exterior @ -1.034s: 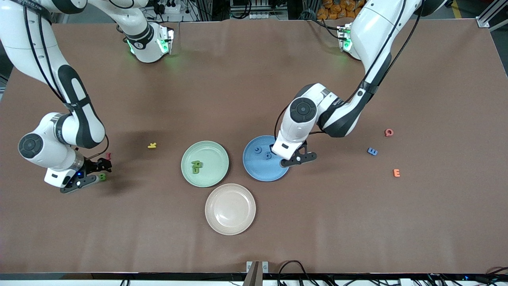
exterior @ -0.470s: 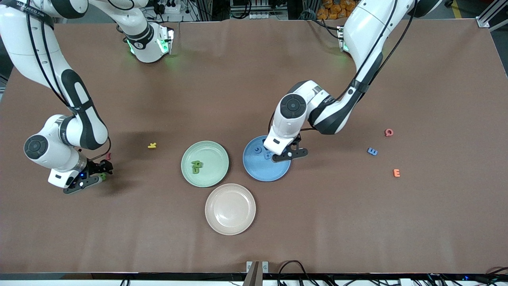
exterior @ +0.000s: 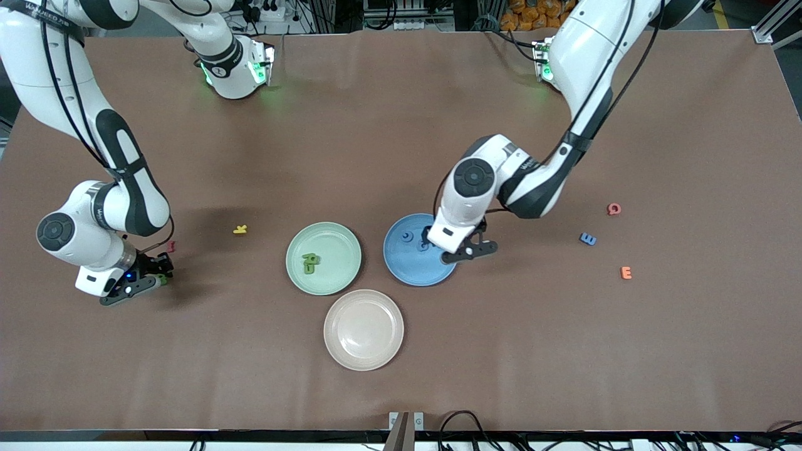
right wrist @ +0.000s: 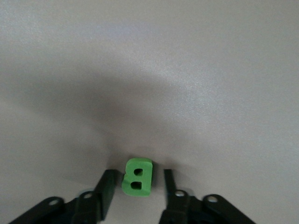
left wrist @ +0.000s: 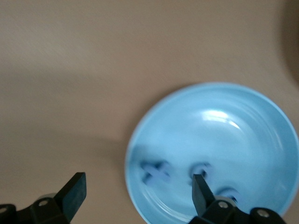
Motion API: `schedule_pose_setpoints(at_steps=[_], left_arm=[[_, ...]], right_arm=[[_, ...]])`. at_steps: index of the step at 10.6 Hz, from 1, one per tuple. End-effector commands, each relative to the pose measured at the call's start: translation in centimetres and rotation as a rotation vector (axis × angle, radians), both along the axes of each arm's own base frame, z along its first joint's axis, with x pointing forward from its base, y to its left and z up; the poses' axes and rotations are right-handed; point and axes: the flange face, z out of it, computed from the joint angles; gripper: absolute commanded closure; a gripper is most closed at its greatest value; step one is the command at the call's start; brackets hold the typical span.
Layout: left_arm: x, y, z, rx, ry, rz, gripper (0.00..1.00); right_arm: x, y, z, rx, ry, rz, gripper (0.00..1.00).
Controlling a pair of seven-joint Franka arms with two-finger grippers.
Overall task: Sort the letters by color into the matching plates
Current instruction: 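Grasp the green B with the right gripper while the left gripper withdraws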
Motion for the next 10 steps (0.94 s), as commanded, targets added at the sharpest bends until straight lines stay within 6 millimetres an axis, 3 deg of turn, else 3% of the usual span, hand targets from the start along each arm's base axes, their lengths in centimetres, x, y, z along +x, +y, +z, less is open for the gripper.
schedule_pose_setpoints(at_steps=[1, 4, 7, 10], left_arm=[[3.0, 6.0, 0.4, 0.052, 0.023, 0.027, 0.00], [5.9, 11.9, 0.8, 0.063, 0.042, 0.094, 0.00], [8.7, 18.0, 3.6, 0.041, 0.014, 0.141, 0.00], [9.4, 22.5, 3.9, 0.071, 0.061, 0.200, 0.00]], right_arm=[[0.2, -0.8, 0.1, -0.005, -0.006, 0.031, 0.64], [0.2, -0.8, 0.1, -0.002, -0.013, 0.035, 0.68], [0.3, -0.6, 0.1, -0.001, -0.018, 0.036, 0.70], [0.4, -0.3, 0.2, 0.003, -0.018, 0.039, 0.76]])
